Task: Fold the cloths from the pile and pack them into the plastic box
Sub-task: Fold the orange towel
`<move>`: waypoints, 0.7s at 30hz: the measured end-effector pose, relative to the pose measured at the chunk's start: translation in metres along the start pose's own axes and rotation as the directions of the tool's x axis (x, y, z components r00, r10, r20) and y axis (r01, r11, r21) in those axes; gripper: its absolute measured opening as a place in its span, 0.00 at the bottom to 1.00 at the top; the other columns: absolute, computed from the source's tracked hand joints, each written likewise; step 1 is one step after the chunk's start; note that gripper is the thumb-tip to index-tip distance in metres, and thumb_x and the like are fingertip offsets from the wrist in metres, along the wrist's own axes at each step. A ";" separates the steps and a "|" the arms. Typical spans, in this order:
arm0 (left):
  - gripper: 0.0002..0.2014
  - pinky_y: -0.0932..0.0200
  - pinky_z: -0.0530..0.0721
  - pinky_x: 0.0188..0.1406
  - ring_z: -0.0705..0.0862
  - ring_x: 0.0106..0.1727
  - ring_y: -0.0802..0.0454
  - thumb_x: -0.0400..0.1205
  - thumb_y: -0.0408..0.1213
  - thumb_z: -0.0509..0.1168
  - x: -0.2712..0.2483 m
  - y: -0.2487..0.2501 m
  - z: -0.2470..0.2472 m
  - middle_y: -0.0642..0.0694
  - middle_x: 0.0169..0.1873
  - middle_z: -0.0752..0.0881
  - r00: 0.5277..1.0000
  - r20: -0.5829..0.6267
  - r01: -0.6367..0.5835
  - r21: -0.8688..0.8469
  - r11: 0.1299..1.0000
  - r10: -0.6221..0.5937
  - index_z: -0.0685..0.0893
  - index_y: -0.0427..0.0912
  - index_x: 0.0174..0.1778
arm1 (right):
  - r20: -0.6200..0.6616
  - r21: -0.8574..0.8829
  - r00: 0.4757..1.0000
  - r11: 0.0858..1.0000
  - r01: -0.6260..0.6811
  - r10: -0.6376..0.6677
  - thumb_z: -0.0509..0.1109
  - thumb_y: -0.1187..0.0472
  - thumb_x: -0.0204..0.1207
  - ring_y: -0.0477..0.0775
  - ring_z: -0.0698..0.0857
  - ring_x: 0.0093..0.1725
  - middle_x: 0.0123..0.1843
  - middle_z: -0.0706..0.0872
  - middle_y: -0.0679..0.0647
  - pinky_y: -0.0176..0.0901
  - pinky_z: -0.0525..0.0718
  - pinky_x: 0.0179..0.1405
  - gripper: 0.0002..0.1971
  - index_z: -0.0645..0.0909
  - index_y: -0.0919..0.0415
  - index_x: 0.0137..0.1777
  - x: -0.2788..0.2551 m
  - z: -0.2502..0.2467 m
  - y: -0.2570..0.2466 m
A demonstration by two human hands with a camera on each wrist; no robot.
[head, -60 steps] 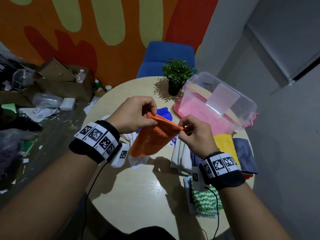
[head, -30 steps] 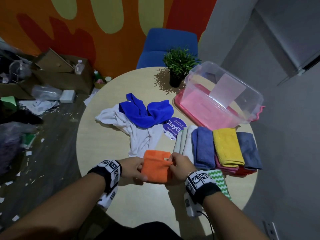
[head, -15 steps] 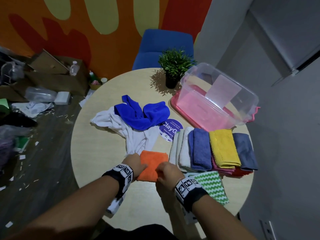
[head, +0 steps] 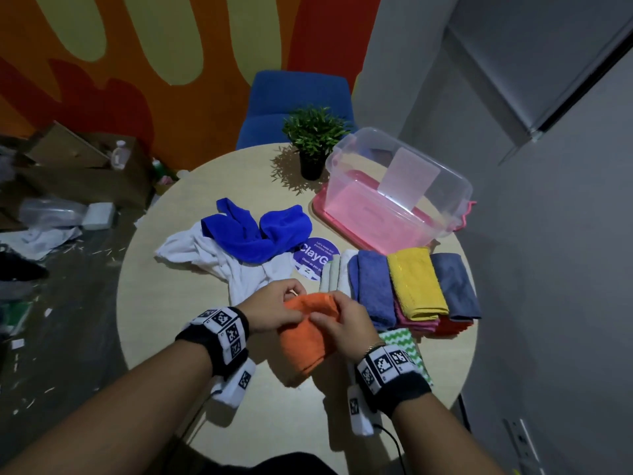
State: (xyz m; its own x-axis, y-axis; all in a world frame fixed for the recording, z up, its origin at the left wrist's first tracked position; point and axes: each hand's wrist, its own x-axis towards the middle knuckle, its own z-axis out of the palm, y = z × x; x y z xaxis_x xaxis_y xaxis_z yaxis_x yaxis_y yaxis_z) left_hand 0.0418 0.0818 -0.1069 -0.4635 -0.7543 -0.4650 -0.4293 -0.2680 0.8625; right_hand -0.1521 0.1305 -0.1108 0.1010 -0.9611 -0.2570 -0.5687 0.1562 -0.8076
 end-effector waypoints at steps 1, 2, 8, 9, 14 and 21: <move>0.15 0.49 0.91 0.43 0.90 0.45 0.47 0.75 0.32 0.76 0.003 0.003 0.006 0.45 0.44 0.91 1.000 -0.017 0.004 -0.038 0.999 -0.005 0.81 0.45 0.54 | -0.065 0.031 0.998 1.000 -0.007 0.009 0.75 0.55 0.79 0.44 0.86 0.53 0.52 0.88 0.44 0.46 0.84 0.60 0.12 0.81 0.50 0.61 -0.005 -0.008 0.003; 0.17 0.53 0.91 0.41 0.91 0.49 0.47 0.76 0.33 0.78 0.005 0.007 0.015 0.43 0.48 0.90 1.000 0.004 0.017 -0.075 0.997 -0.016 0.81 0.45 0.57 | -0.123 0.059 0.992 0.998 -0.017 0.024 0.71 0.56 0.81 0.45 0.86 0.55 0.53 0.88 0.45 0.43 0.82 0.59 0.10 0.80 0.52 0.61 -0.011 -0.017 0.007; 0.19 0.41 0.91 0.51 0.91 0.49 0.41 0.73 0.38 0.81 0.028 0.014 0.086 0.40 0.48 0.91 0.992 0.106 0.056 0.077 0.995 -0.064 0.83 0.43 0.56 | -0.299 -0.023 0.926 0.969 -0.247 0.229 0.62 0.64 0.83 0.58 0.84 0.60 0.59 0.86 0.55 0.46 0.77 0.61 0.17 0.77 0.57 0.71 -0.050 -0.052 0.051; 0.18 0.44 0.92 0.47 0.92 0.45 0.42 0.72 0.41 0.82 0.033 0.017 0.096 0.41 0.45 0.91 0.991 0.101 0.071 0.123 0.990 -0.084 0.83 0.42 0.53 | -0.318 -0.021 0.911 0.959 -0.284 0.263 0.61 0.66 0.82 0.61 0.84 0.60 0.60 0.87 0.59 0.47 0.77 0.61 0.19 0.77 0.58 0.72 -0.054 -0.056 0.058; 0.21 0.45 0.92 0.47 0.92 0.37 0.44 0.69 0.55 0.82 0.053 0.022 0.125 0.43 0.33 0.92 0.972 0.106 0.173 0.281 0.944 -0.210 0.88 0.40 0.36 | -0.397 -0.059 0.845 0.908 -0.414 0.359 0.65 0.65 0.78 0.67 0.85 0.55 0.55 0.88 0.64 0.46 0.75 0.46 0.19 0.75 0.59 0.69 -0.066 -0.072 0.083; 0.17 0.50 0.86 0.48 0.88 0.45 0.43 0.81 0.53 0.70 0.054 0.012 0.140 0.41 0.45 0.89 0.954 0.112 0.176 0.546 0.819 -0.279 0.86 0.40 0.46 | -0.365 -0.509 0.931 0.830 -0.230 0.034 0.71 0.45 0.75 0.59 0.79 0.52 0.50 0.78 0.49 0.52 0.77 0.52 0.13 0.78 0.52 0.52 -0.071 -0.057 0.094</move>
State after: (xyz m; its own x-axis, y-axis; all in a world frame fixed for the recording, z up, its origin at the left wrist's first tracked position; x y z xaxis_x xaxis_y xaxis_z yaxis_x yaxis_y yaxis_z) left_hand -0.0973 0.1217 -0.1498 -0.4090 -0.5777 -0.7064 -0.8561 -0.0251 0.5162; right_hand -0.2590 0.2003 -0.1385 -0.2230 -0.9721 -0.0730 -0.9105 0.2344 -0.3408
